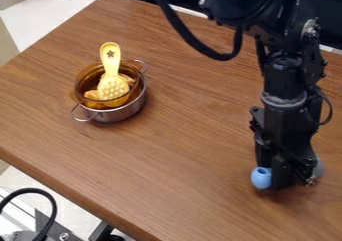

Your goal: Move the blue object to the bottom right of the table

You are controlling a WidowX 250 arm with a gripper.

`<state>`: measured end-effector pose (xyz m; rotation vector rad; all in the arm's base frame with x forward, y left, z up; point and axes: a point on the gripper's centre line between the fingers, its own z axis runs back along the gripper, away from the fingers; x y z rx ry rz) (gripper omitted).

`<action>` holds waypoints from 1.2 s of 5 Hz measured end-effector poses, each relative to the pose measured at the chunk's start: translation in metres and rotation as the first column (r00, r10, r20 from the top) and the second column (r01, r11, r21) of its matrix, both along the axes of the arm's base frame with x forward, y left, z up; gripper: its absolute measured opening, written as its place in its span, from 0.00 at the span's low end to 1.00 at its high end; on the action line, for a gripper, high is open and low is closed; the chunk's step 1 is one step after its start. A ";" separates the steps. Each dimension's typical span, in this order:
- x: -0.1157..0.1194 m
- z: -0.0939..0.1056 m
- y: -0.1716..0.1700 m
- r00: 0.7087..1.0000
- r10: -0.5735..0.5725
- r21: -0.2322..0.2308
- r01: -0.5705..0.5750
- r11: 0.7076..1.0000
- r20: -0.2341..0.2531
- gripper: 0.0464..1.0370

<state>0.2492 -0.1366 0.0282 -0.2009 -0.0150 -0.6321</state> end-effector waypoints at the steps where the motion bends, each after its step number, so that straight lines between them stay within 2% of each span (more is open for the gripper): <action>1: -0.001 -0.003 0.003 1.000 0.009 -0.005 -0.009 1.000 -0.001 0.27; 2: 0.000 -0.004 0.004 1.000 0.015 -0.033 -0.015 0.999 0.000 0.32; 3: -0.002 -0.007 0.007 0.999 0.038 -0.043 -0.038 0.998 -0.002 0.59; 4: -0.001 0.005 0.010 0.999 0.045 -0.071 -0.044 0.997 0.009 0.88; 5: -0.002 0.015 0.016 0.997 0.074 -0.078 -0.074 0.994 -0.003 0.96; 6: -0.002 0.030 0.024 0.995 0.104 -0.111 -0.104 0.988 -0.002 0.96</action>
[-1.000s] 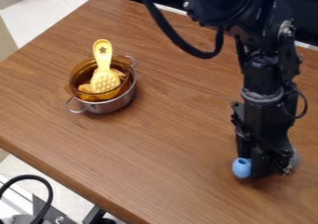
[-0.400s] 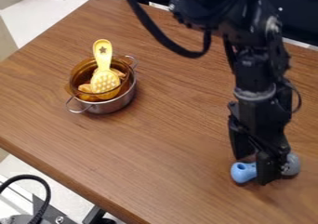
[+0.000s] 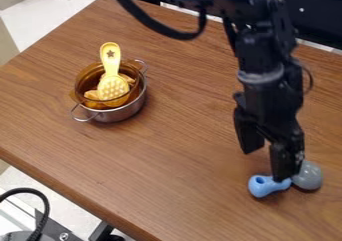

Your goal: Move the blue object to the bottom right of the table

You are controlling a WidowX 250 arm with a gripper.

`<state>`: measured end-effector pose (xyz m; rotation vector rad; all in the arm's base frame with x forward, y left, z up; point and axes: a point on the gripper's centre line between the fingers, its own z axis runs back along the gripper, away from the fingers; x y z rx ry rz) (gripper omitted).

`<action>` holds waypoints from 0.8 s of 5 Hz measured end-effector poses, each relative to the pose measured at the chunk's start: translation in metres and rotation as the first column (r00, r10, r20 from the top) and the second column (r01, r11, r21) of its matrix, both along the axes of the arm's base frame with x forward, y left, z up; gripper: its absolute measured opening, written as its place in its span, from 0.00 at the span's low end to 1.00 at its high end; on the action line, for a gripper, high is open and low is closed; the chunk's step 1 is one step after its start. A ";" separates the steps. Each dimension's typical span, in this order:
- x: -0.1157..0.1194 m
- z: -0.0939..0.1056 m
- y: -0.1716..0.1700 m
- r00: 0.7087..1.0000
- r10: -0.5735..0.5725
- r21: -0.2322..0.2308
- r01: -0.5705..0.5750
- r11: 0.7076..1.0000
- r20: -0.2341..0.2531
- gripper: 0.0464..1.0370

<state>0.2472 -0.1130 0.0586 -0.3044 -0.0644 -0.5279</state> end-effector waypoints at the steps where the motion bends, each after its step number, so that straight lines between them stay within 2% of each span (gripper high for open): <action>1: 0.002 0.017 0.013 0.996 0.085 -0.006 -0.085 0.996 0.013 0.96; 2: 0.010 0.029 0.034 0.967 0.255 0.074 -0.255 0.964 0.013 0.96; 3: 0.019 0.039 0.058 0.924 0.383 0.123 -0.380 0.917 0.006 0.96; 4: 0.029 0.044 0.082 0.873 0.487 0.130 -0.485 0.864 0.025 0.96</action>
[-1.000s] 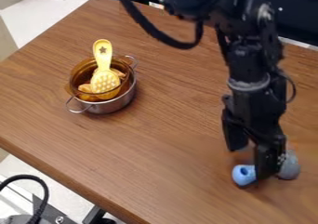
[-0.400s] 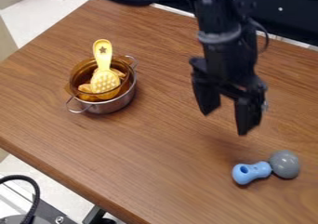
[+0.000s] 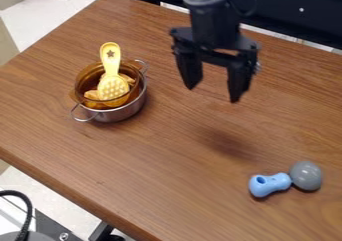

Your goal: Move the blue object to the bottom right of the table

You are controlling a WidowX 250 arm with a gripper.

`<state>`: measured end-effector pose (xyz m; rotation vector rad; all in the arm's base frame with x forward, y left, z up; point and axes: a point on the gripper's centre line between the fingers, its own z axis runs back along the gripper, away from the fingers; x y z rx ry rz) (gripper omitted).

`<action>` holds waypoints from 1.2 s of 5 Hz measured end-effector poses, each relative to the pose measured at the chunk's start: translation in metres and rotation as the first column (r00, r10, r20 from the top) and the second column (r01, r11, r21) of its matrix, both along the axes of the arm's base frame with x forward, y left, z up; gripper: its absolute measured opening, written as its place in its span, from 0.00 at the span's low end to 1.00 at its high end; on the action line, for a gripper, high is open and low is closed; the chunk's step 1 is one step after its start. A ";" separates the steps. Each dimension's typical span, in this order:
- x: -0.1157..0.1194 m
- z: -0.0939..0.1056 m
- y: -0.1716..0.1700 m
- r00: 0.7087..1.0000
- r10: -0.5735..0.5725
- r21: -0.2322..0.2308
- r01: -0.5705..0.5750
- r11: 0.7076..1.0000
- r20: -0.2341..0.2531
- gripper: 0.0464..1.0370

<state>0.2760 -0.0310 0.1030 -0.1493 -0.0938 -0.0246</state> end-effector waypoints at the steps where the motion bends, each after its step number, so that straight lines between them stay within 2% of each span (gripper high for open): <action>1: 0.006 0.000 0.020 0.997 0.072 -0.007 -0.072 0.997 -0.007 0.96; 2: 0.003 0.001 0.037 0.994 0.107 -0.021 -0.107 0.994 -0.028 0.96; 3: 0.007 0.012 0.062 0.990 0.143 -0.028 -0.144 0.989 -0.012 0.96; 4: 0.019 0.013 0.080 0.985 0.170 -0.042 -0.170 0.985 0.013 0.96; 6: 0.061 0.000 0.068 0.979 0.189 -0.048 -0.186 0.981 0.079 0.96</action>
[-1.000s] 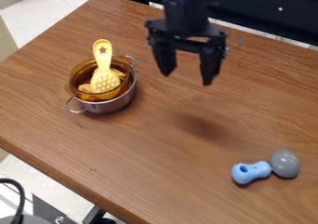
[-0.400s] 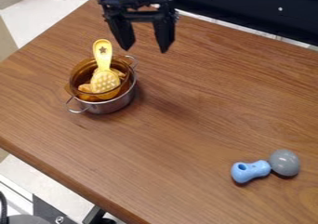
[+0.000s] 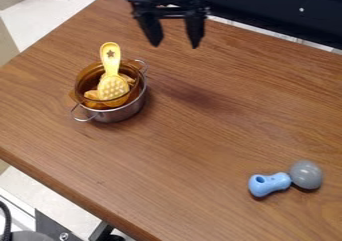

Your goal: Move the blue object to the bottom right of the table

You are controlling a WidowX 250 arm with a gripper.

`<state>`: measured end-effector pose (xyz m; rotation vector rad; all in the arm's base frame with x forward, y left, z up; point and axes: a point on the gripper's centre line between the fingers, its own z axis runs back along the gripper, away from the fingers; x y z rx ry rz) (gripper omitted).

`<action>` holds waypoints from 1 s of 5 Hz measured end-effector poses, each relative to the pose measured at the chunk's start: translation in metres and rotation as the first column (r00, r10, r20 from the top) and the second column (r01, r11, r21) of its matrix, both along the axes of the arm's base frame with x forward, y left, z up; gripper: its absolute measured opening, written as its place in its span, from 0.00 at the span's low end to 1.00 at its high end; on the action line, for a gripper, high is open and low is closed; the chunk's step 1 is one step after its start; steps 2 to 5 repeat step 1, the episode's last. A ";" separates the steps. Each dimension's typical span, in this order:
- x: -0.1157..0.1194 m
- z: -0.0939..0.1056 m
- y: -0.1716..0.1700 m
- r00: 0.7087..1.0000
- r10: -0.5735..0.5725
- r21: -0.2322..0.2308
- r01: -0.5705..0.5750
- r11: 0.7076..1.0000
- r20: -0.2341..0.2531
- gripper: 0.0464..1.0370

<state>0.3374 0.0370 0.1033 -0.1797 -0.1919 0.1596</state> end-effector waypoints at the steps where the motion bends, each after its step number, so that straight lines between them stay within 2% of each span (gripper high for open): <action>1: 0.024 -0.009 -0.003 1.000 0.025 0.010 -0.025 1.000 0.010 0.96; 5: 0.024 -0.009 -0.003 1.000 0.025 0.010 -0.025 1.000 0.010 0.96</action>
